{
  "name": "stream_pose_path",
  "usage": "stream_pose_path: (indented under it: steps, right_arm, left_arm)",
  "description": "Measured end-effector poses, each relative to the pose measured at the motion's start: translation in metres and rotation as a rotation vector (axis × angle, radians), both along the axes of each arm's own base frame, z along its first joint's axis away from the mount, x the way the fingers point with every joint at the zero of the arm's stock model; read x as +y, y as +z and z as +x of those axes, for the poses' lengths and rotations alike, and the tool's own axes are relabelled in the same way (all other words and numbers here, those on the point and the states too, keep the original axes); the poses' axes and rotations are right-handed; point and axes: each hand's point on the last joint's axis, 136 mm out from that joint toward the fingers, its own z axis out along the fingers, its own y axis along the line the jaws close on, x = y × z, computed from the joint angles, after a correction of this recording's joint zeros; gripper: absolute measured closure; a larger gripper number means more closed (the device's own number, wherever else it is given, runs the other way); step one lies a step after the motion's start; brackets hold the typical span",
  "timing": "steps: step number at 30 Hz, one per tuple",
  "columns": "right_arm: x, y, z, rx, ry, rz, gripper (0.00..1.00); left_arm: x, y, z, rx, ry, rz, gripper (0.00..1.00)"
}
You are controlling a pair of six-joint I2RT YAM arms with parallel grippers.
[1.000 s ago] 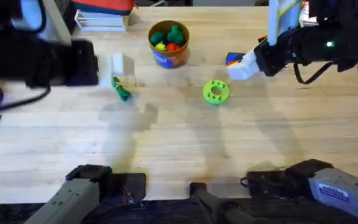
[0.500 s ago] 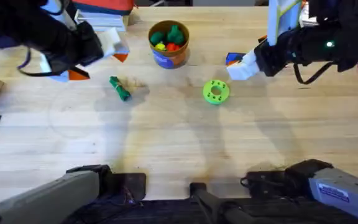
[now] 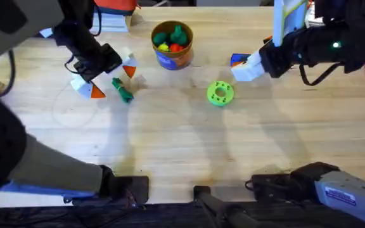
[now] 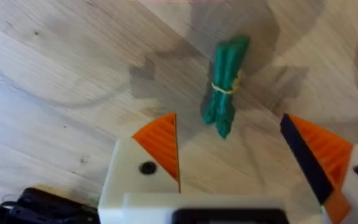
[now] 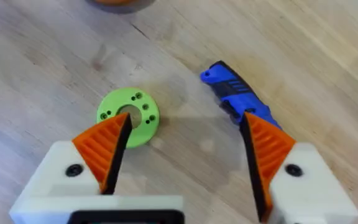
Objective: Pick up the gripper from the table and insert it into the empty holder that is missing its gripper. Then pick up a screw, insert it into the mounting hole, and use the screwdriver to tighten it. Finally, clean up the table by picking up the vegetable and placing it into the bucket.
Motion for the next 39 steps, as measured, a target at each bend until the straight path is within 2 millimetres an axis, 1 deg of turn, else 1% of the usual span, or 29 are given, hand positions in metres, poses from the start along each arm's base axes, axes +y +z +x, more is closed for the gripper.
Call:
stream_pose_path:
  steps: [3,7,13,16,20,25,26,28,30,31,32,34,36,38,39]
  right_arm:
    - [0.0,0.0,0.0,0.0,0.0,0.0,0.007]
    - [0.0,0.0,0.0,0.0,0.0,0.0,0.007]
    - [0.0,0.001,0.001,-0.007,0.0,0.002,0.007]
    - [0.0,0.001,0.001,-0.007,0.0,0.002,0.007]
    - [0.0,0.001,0.001,-0.008,0.0,0.002,0.007]
    - [0.0,0.001,0.001,-0.007,0.0,0.002,0.007]
    - [0.0,0.001,0.001,-0.008,0.0,0.002,0.007]
    - [0.0,0.001,0.001,-0.007,0.0,0.001,0.007]
    - [0.0,0.001,0.001,-0.007,0.0,0.002,0.007]
    - [0.0,0.001,0.001,-0.007,0.0,0.002,0.007]
    - [0.0,0.001,0.001,-0.007,0.0,0.002,0.007]
    - [0.0,0.002,0.002,-0.01,0.0,0.002,0.007]
    - [0.001,0.002,0.003,-0.015,0.0,0.004,0.007]
    - [0.001,0.003,0.004,-0.02,0.0,0.005,0.007]
    - [0.001,0.004,0.004,-0.023,0.0,0.006,0.007]
  left_arm:
    - [0.005,-0.01,0.011,-0.014,0.038,0.024,0.015]
    - [0.006,-0.018,0.023,-0.036,0.062,0.023,0.015]
    - [0.005,-0.03,0.023,-0.006,0.073,0.019,0.007]
    - [0.005,-0.034,0.023,0.005,0.074,0.019,0.048]
    - [0.005,-0.038,0.022,0.021,0.075,0.019,0.128]
    - [0.005,-0.047,0.02,0.047,0.077,0.018,0.278]
    - [0.005,-0.049,0.019,0.052,0.079,0.018,0.351]
    - [0.004,-0.05,0.02,0.051,0.084,0.014,0.568]
    - [0.004,-0.05,0.02,0.051,0.082,0.011,0.847]
    - [0.004,-0.049,0.02,0.048,0.079,0.011,0.958]
    - [0.003,-0.049,0.019,0.05,0.08,0.007,0.982]
    - [0.0,-0.048,0.016,0.064,0.081,-0.009,0.987]
    - [-0.004,-0.046,0.008,0.1,0.089,-0.035,0.986]
    - [-0.011,-0.039,0.0,0.142,0.099,-0.072,0.986]
    - [-0.014,-0.033,0.0,0.153,0.103,-0.091,0.986]
